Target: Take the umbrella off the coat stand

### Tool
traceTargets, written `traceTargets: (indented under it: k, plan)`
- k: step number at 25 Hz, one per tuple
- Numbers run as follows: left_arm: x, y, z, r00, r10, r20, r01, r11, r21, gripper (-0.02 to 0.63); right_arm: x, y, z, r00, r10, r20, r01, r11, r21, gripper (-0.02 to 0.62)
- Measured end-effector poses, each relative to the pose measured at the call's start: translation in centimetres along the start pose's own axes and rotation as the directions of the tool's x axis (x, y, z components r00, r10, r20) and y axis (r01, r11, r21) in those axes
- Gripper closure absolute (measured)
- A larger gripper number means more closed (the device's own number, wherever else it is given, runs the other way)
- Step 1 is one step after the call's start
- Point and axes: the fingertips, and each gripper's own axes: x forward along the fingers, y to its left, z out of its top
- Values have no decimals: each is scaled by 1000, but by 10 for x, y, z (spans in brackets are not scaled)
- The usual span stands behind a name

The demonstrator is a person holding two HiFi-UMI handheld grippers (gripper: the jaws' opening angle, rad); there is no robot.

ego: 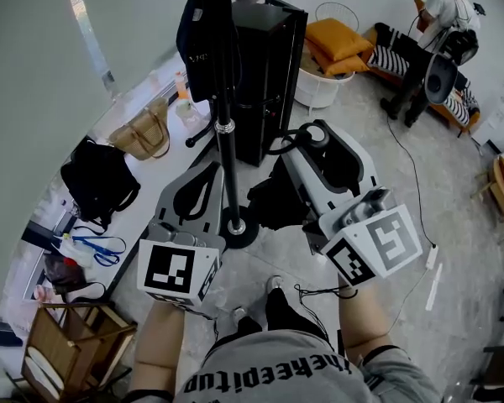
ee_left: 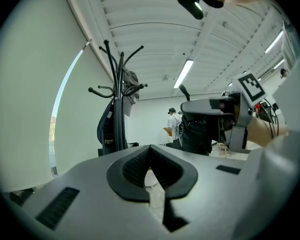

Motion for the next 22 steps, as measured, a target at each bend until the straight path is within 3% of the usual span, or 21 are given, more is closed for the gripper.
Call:
traceTargets:
  k: [10,22]
  plan:
    - [-32,-21,-4,999,-38,-5,38,999,-14,591,-53,17,-19,996,-82,-39,82,997,-2,383]
    - [-43,-20,9,999,-42,27,43,999,-21,591,-70,23,-19,990,-129,-48,130,992,-1,383]
